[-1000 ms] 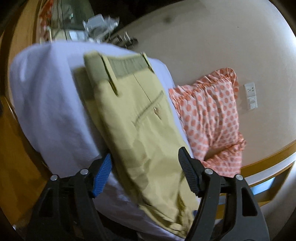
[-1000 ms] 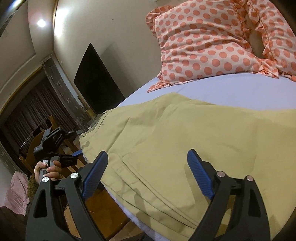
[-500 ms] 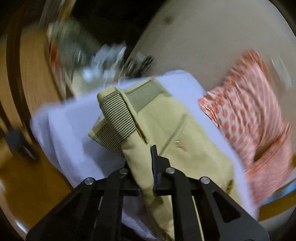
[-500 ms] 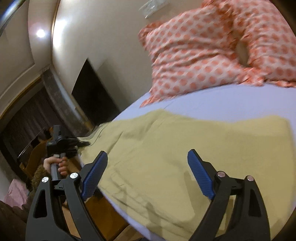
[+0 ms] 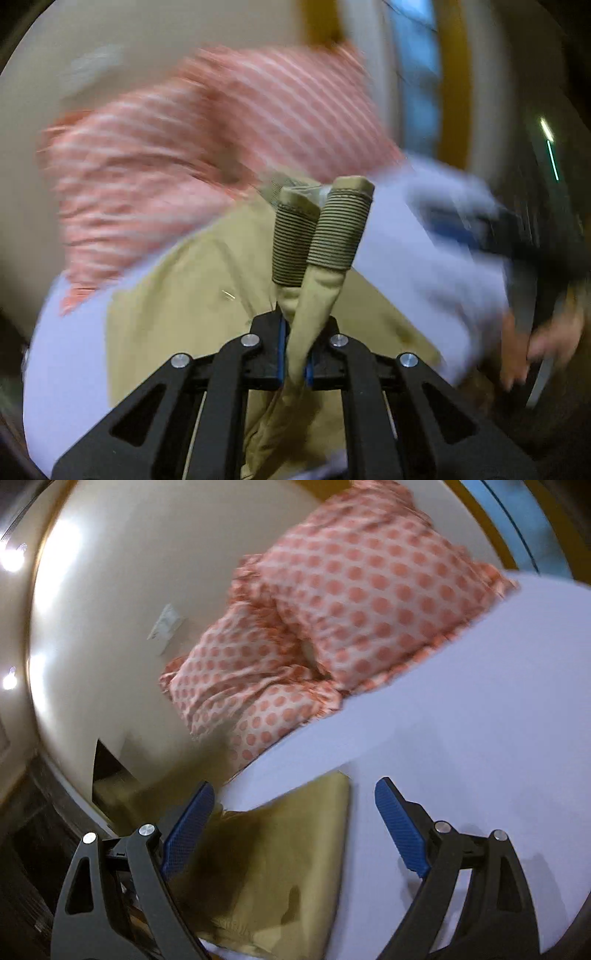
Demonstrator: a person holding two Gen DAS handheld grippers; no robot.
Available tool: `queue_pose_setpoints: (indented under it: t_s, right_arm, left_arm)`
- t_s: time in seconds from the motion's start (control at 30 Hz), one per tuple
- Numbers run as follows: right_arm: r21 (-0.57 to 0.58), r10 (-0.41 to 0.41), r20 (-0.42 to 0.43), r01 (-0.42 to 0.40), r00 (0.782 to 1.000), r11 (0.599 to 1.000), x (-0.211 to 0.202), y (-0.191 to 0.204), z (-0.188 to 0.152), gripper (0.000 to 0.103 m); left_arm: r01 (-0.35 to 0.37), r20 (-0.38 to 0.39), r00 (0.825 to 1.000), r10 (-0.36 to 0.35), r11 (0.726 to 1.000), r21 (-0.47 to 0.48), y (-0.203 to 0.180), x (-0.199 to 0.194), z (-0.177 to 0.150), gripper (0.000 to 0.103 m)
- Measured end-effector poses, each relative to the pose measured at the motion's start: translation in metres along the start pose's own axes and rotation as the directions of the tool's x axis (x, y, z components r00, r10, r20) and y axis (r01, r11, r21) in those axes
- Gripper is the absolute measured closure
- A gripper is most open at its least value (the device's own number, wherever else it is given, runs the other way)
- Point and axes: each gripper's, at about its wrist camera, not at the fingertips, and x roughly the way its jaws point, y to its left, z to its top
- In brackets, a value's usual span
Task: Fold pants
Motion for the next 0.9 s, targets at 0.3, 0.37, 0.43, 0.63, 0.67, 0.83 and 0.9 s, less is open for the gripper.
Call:
queue_pose_setpoints:
  t_s: [0.3,0.37,0.43,0.63,0.67,0.83,0.9]
  right_arm:
    - [-0.007,-0.033,-0.294,0.032,0.955,0.999,0.059,-0.009,-0.02,0.028]
    - [-0.058,-0.067,-0.321,0.051,0.945,0.997,0.071,-0.003,-0.021,0.032]
    - [-0.087,-0.077,-0.342,0.05,0.936,0.995,0.081,0.003,-0.023,0.04]
    - [-0.123,-0.068,-0.357,0.026,0.932,0.992,0.092,0.007,-0.022,0.052]
    - [-0.13,-0.065,-0.36,0.02,0.931,0.991,0.091,0.007,-0.021,0.052]
    - [-0.119,-0.02,-0.417,-0.033,0.909,0.992,0.101,0.007,-0.017,0.055]
    - [-0.059,0.048,-0.492,-0.089,0.869,0.994,0.11,0.004,-0.018,0.072]
  left_arm:
    - [0.023,0.029,0.999,-0.027,0.992,0.122,-0.027,-0.016,-0.04,0.072]
    - [0.087,0.056,0.994,-0.089,0.996,0.036,0.001,-0.038,-0.042,0.062]
    - [0.085,0.062,0.995,-0.079,0.991,-0.1,0.042,-0.044,-0.042,0.05]
    - [-0.066,-0.133,0.991,-0.011,0.827,-0.558,0.203,0.0,-0.076,0.048]
    - [-0.046,-0.143,0.988,-0.049,0.808,-0.588,0.214,0.008,-0.08,0.047]
    - [0.085,-0.174,0.952,-0.25,0.764,-0.639,0.229,0.052,-0.079,0.037]
    - [0.114,-0.171,0.946,-0.276,0.774,-0.623,0.225,0.056,-0.072,0.039]
